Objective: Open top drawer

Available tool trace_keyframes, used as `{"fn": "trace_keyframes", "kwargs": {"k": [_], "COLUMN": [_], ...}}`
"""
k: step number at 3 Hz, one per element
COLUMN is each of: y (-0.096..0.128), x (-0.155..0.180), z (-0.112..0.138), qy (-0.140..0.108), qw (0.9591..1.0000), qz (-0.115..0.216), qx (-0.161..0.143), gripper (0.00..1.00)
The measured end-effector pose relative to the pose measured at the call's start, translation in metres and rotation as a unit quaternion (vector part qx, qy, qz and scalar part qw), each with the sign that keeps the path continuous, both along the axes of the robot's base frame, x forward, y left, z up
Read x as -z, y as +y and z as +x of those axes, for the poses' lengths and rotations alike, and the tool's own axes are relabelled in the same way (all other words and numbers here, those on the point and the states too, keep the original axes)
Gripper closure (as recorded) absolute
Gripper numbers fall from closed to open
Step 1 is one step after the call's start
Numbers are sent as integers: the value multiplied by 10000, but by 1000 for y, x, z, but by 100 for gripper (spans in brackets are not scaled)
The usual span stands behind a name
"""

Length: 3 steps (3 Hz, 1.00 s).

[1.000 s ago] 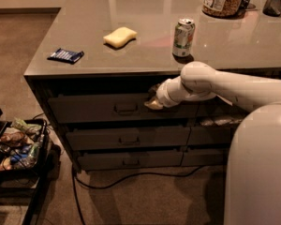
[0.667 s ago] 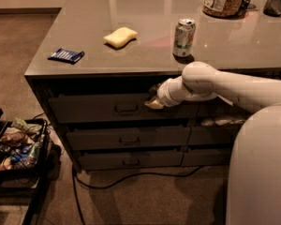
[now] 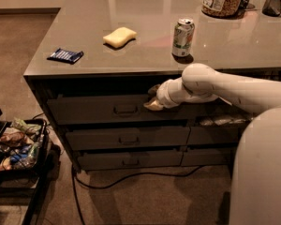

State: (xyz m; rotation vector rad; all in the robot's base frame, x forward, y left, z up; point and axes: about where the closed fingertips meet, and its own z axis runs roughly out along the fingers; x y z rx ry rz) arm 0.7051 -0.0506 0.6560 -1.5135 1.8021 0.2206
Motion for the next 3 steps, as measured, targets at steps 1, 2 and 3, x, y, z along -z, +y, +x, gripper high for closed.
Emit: {"fn": "trace_keyframes", "kwargs": {"k": [1,2,3], "y": [3,7,7], "x": [1,2,2], "z": [-12,-27,-27], "qy": [-54,-117,-117], "qw": [10000,9998,9998], "qz": [65,144,144], "qx": [26,56,56], "gripper": [70,71,70]}}
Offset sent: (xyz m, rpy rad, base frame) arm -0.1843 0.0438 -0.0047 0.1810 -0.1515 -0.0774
